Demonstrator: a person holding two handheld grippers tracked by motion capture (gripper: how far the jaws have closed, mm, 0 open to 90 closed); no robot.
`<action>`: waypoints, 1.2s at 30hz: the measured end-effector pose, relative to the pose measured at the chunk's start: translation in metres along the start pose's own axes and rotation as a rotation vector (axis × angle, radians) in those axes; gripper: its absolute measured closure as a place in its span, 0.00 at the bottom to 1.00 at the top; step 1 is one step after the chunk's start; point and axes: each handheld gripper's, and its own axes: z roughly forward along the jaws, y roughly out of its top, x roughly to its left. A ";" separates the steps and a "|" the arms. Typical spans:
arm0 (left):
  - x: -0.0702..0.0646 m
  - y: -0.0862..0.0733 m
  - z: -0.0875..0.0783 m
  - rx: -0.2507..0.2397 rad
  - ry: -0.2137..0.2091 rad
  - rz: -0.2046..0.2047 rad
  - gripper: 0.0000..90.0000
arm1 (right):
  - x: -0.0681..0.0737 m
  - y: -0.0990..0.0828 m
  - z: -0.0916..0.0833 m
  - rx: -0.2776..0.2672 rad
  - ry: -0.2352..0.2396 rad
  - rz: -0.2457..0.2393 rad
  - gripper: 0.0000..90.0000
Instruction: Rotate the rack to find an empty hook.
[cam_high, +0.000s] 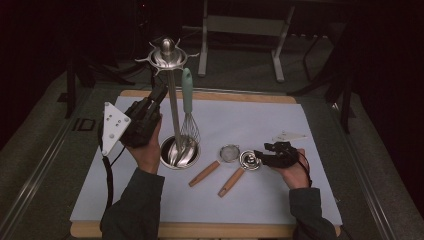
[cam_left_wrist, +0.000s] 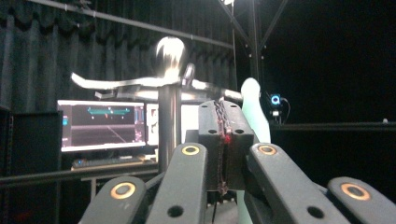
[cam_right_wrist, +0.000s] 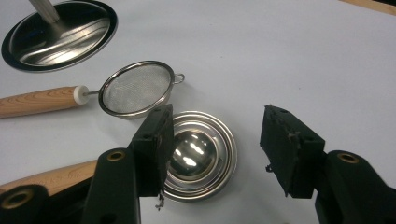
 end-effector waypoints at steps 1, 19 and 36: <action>0.000 0.000 0.000 0.000 0.000 0.000 0.98 | -0.001 0.000 0.000 -0.001 0.001 0.002 0.49; 0.002 0.016 0.014 -0.009 0.020 0.020 0.99 | -0.006 -0.002 -0.003 -0.009 -0.006 0.018 0.49; 0.020 0.019 0.013 0.020 0.082 0.038 1.00 | -0.008 -0.003 -0.003 -0.008 -0.011 0.026 0.49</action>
